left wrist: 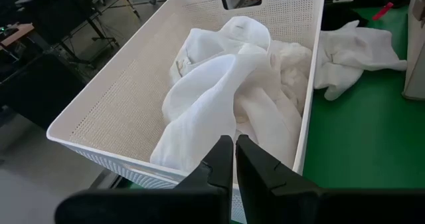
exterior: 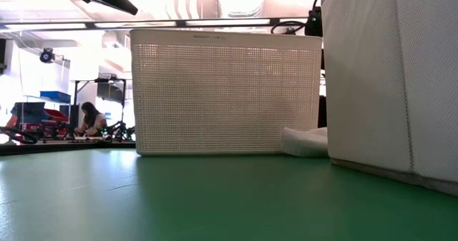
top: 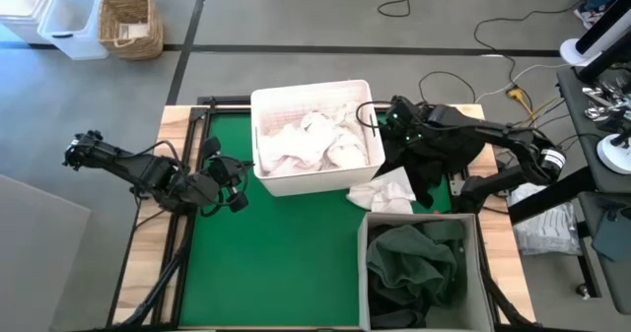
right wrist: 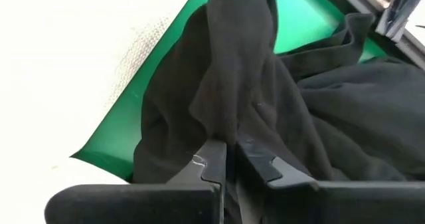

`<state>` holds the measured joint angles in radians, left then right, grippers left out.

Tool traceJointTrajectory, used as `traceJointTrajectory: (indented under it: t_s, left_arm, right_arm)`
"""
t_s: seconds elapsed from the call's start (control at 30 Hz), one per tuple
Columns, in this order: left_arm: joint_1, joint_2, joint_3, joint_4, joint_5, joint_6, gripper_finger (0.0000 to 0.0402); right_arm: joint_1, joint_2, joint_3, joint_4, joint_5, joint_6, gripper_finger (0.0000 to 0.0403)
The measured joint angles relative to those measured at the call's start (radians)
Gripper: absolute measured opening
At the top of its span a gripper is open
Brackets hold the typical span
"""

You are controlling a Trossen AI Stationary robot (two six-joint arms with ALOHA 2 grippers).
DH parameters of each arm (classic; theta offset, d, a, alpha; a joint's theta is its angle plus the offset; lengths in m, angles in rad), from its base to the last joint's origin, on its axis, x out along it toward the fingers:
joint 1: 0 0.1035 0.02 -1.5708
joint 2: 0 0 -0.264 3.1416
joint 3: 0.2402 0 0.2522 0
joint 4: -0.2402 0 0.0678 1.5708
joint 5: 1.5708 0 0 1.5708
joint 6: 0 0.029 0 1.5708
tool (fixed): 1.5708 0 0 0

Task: Pick and place trash into bin
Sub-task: Put the black cloth into the white fabric storage bin

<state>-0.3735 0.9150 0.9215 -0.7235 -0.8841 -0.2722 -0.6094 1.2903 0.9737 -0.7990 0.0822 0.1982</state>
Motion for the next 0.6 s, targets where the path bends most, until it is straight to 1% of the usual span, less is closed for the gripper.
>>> traceJointTrajectory:
  t_s: [0.17, 0.37, 0.6]
  left_arm:
    - [0.0, 0.0, 0.0, 0.0, 0.0, 0.0, 0.0001]
    - [0.0, 0.0, 0.0, 0.0, 0.0, -0.002, 0.0001]
    - [0.0, 0.0, 0.0, -0.001, 0.0, -0.005, 0.0001]
  right_arm:
    - [0.0, -0.002, 0.054, -0.055, 0.003, 0.0, 0.0013]
    - [0.0, -0.021, 0.133, -0.128, 0.035, 0.0, 0.0012]
    - [0.0, -0.065, 0.221, -0.174, 0.048, -0.004, 0.0012]
